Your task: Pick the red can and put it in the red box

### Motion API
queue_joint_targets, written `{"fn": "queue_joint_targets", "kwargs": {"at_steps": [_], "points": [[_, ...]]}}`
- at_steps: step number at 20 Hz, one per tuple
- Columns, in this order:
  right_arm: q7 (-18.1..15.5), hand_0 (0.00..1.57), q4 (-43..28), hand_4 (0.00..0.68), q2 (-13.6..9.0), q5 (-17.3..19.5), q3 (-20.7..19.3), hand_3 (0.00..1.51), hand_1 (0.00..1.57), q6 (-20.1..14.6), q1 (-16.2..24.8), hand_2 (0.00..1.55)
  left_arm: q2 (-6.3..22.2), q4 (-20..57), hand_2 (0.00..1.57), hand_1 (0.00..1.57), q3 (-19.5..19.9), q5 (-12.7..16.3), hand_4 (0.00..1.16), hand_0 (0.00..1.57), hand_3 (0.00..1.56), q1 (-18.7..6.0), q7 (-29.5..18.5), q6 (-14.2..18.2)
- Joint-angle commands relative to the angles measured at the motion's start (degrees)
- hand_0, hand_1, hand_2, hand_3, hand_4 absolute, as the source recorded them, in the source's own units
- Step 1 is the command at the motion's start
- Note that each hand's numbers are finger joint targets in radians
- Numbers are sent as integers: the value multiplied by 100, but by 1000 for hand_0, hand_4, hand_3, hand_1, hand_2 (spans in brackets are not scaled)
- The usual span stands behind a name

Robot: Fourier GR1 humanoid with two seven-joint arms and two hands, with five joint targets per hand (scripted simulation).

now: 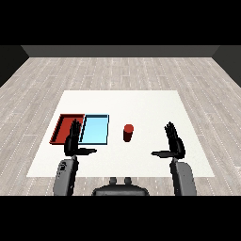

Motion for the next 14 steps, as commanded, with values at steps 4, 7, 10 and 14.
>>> {"fn": "queue_joint_targets", "kwargs": {"at_steps": [4, 7, 10, 14], "points": [[-211, 0, 294, 0, -31, -100, -204, 0, 0, 197, -185, 0, -65, -94, 0, 0, -69, 53, 0, 0, 0, 140, -221, -64], [-109, 0, -399, 0, 102, 56, 18, 0, 0, 96, 279, 0, 100, 75, 0, 0, 110, 224, 0, 0, 0, 481, -711, -413], [-229, 0, 397, 0, 142, 92, -49, 0, 0, 90, -244, 0, 81, 546, 0, 0, 184, 157, 0, 0, 0, -307, -497, -208], [-83, 0, 170, 0, 360, 197, 196, 0, 0, -17, -46, 0, 149, -82, 0, 0, 169, 339, 0, 0, 0, 327, -473, -445]]}}
